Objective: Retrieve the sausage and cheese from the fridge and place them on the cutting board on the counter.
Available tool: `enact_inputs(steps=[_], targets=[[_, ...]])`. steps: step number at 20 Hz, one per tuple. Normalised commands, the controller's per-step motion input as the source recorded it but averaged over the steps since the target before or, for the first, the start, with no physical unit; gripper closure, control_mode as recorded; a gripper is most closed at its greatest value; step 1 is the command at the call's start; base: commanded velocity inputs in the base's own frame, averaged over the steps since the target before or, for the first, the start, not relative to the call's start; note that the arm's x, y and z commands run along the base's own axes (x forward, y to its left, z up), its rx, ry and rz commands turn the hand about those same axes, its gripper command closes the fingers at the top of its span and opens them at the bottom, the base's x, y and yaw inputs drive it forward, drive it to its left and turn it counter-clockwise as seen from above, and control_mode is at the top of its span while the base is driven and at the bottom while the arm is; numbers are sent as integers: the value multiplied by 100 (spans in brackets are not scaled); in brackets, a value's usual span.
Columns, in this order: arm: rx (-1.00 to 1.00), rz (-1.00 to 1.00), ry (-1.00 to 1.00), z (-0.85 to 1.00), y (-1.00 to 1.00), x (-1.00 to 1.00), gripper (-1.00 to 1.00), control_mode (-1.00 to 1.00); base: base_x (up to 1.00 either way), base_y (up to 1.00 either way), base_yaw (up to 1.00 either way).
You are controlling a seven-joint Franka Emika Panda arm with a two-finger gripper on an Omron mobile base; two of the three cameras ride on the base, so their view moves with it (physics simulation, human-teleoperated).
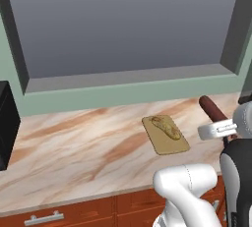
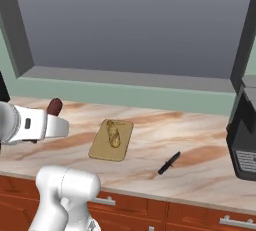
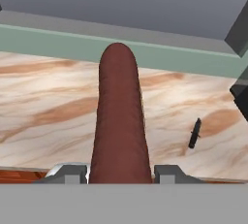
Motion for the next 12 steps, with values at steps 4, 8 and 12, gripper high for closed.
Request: enact_inputs(steps=[4, 8, 12], targets=[[0, 0, 0, 0, 0, 0, 100, 100, 65, -17, 0], [0, 0, 0, 0, 0, 0, 100, 100, 14, -19, 0], [0, 0, 0, 0, 0, 0, 100, 100, 46, -25, 0]])
